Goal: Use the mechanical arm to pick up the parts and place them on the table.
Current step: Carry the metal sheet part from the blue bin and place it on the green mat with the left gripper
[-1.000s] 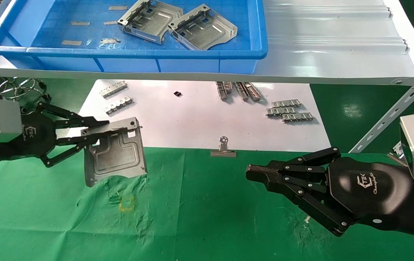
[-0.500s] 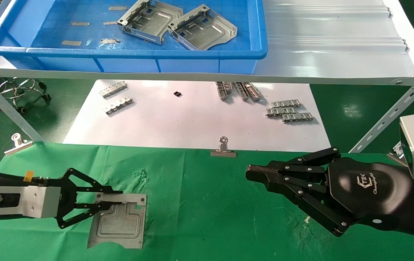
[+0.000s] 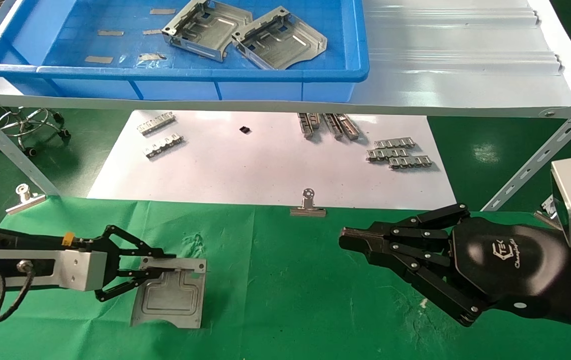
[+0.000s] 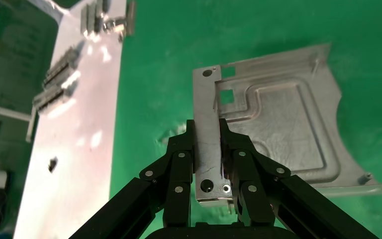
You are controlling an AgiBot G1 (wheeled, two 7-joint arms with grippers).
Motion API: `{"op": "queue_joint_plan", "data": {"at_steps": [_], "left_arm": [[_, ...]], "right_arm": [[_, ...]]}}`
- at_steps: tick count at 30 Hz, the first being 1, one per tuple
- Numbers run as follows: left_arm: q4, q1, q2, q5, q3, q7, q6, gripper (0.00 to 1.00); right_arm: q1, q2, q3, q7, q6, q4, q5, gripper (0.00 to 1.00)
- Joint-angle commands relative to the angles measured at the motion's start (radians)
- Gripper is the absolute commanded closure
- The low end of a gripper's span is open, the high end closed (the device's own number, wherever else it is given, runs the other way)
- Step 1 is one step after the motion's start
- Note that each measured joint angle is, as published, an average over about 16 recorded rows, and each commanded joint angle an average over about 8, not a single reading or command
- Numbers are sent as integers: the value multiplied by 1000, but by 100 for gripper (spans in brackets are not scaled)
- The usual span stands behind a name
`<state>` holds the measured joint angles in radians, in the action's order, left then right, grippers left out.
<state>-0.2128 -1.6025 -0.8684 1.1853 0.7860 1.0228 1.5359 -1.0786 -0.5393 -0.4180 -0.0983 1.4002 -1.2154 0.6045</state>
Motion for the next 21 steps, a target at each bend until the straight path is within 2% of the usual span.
{"op": "queue_joint_plan", "data": {"at_steps": [1, 6, 7, 16, 21], "left_arm": [[31, -7, -10, 10, 6, 24, -10, 67], [81, -17, -29, 18, 9, 65, -24, 6], [89, -19, -32, 18, 10, 72, -25, 0], [143, -39, -47, 21, 11, 109, -24, 0], [170, -56, -39, -5, -5, 49, 29, 0]], "right_arm": [[0, 0, 0, 0, 0, 0, 0, 100], [0, 0, 0, 0, 0, 0, 0, 100], [0, 0, 0, 0, 0, 0, 0, 100], [0, 0, 0, 0, 0, 0, 0, 100], [0, 0, 0, 0, 0, 0, 0, 100]]}}
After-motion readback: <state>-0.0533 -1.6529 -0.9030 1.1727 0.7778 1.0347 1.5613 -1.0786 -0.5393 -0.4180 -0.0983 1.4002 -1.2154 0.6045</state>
